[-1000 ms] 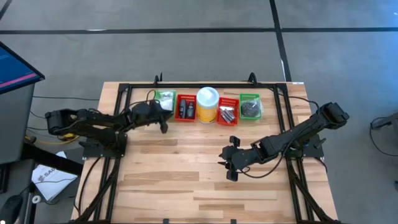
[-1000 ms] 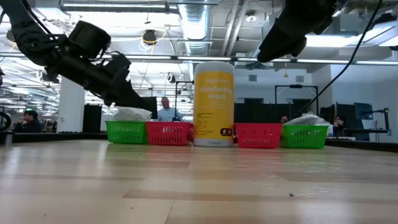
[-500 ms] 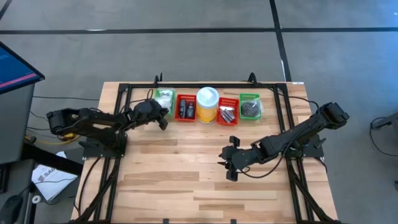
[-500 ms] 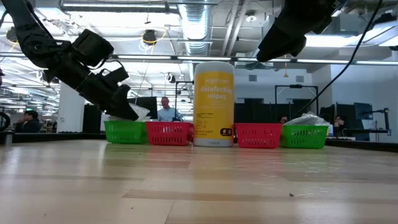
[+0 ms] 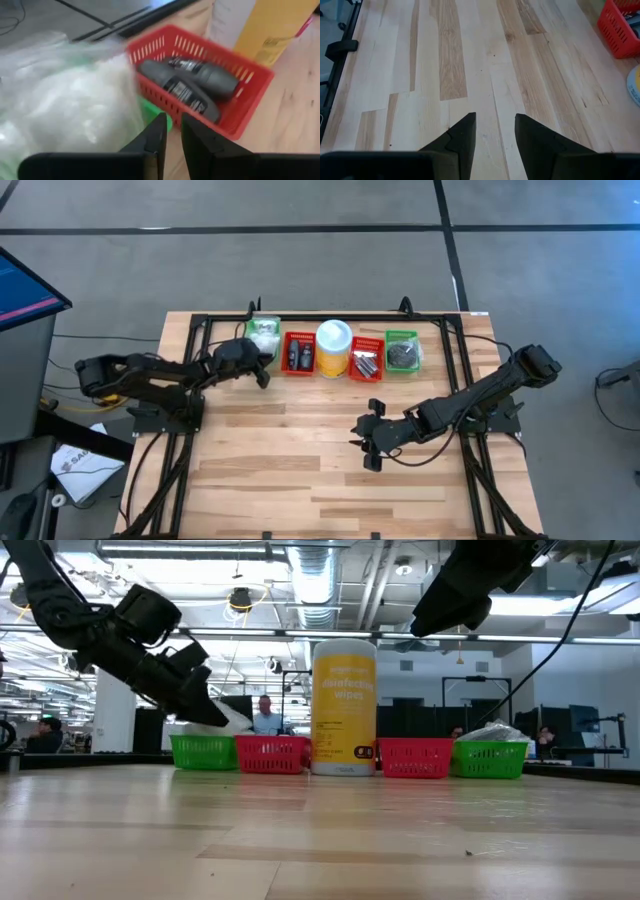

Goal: Pick & Place Travel size toiletries
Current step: Return to Home Position

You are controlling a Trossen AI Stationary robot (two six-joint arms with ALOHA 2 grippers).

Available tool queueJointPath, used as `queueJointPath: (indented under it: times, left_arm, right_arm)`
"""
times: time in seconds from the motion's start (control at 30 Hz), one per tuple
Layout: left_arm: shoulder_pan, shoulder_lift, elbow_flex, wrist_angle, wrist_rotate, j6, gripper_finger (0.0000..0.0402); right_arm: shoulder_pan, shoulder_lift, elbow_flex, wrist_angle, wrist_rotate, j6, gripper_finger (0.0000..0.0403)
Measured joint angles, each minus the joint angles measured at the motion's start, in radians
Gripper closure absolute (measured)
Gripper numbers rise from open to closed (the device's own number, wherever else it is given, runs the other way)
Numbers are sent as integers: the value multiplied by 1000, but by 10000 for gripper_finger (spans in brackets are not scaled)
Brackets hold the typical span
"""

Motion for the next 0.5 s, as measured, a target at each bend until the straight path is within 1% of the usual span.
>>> queueJointPath:
  times: [0.1, 0.2, 0.3, 0.5]
  left_arm:
    - [0, -25, 0, -1, 7, -1, 353]
    - [0, -46, 0, 1, 47, -19, 353]
    - [-7, -70, 0, 0, 67, -23, 353]
    - [-71, -122, 0, -16, 71, -28, 353]
  right_arm:
    - [0, 0, 0, 0, 0, 0, 275]
    - [0, 0, 0, 0, 0, 0, 275]
    - [0, 0, 0, -1, 0, 0, 275]
    - [0, 0, 0, -2, 0, -3, 275]
